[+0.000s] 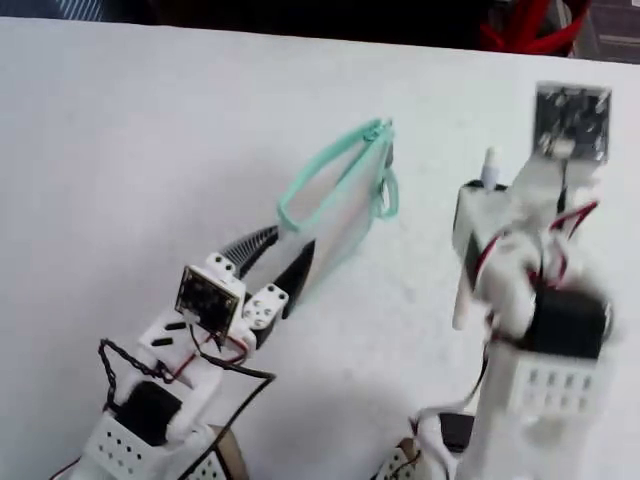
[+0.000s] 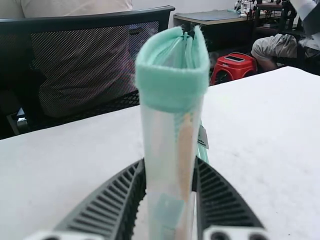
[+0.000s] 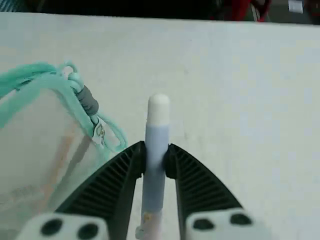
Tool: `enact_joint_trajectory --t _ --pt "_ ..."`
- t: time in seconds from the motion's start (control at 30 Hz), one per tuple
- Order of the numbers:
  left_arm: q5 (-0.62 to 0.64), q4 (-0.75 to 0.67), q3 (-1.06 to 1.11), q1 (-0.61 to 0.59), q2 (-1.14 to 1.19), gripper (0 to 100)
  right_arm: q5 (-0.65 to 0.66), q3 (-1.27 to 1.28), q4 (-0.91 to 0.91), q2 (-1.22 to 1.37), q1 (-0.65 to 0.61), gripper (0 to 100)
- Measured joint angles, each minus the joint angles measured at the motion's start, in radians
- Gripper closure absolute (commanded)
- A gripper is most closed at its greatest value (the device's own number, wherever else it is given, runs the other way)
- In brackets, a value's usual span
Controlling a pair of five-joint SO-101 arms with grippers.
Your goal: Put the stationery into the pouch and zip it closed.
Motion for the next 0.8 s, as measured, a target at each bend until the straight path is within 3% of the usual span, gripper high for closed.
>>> enact_joint_trajectory --t 0.27,0.53,0.8 --pt "0.002 0.0 0.0 0.0 0.0 85 0.049 0.201 -0.118 -0.31 -0.032 98.1" --pt "0.002 0.0 0.0 0.0 0.0 85 -0.04 0.133 -0.121 -0.29 -0.038 98.1" --pt "0.002 0.0 0.0 0.0 0.0 85 -0.086 -0.167 -0.147 -0.078 -0.307 98.1"
